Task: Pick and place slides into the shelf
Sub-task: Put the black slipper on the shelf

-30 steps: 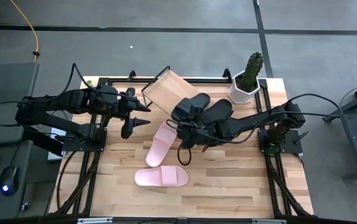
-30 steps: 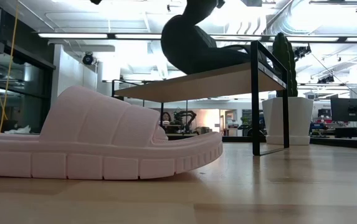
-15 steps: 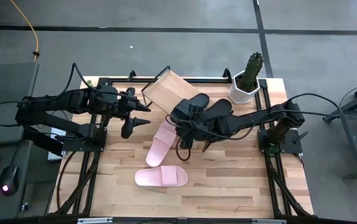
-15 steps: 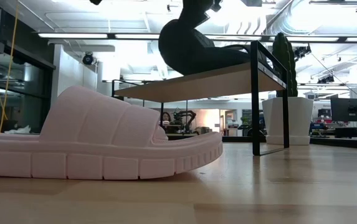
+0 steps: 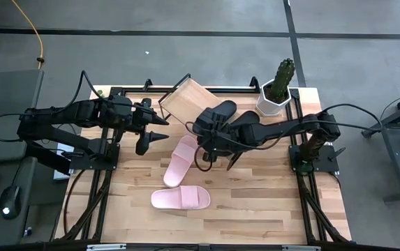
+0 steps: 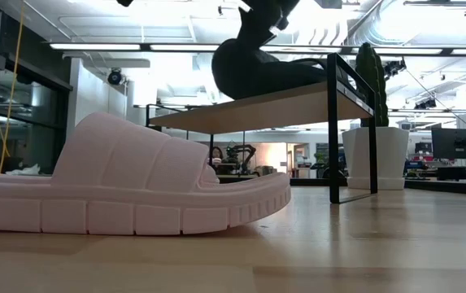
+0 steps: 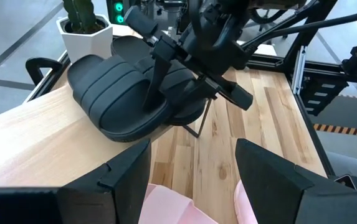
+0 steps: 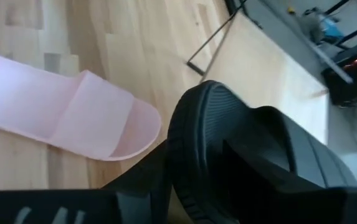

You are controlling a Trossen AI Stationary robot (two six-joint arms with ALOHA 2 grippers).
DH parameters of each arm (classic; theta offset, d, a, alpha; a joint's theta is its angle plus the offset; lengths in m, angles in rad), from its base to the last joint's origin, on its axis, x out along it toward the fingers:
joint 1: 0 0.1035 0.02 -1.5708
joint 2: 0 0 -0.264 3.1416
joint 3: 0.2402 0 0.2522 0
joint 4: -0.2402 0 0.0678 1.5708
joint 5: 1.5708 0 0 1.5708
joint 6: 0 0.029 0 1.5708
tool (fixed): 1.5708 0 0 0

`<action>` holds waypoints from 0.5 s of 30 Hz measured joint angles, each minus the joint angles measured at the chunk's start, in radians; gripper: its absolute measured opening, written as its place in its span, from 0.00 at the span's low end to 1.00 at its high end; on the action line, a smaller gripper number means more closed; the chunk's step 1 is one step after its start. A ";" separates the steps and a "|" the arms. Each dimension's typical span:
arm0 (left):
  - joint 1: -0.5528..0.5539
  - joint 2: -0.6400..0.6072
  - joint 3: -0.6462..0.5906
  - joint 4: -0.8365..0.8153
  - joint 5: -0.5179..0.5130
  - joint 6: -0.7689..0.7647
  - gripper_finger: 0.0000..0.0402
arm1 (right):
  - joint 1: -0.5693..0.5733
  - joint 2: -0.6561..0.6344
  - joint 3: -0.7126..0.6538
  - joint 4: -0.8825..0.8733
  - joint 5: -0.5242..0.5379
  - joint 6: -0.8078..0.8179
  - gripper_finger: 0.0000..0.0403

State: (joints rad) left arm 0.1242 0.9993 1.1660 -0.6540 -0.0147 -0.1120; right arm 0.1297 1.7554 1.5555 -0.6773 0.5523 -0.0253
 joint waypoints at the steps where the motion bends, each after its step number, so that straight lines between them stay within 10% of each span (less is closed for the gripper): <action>1: 0.000 0.000 0.000 0.000 0.000 0.000 0.55 | -0.001 0.000 0.000 -0.001 -0.017 0.000 0.31; 15: 0.000 0.000 0.000 -0.001 0.000 -0.008 0.55 | -0.005 0.000 0.000 0.000 -0.024 0.001 0.47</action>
State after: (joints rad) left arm 0.1242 0.9993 1.1660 -0.6551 -0.0147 -0.1196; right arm 0.1249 1.7554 1.5555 -0.6777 0.5279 -0.0242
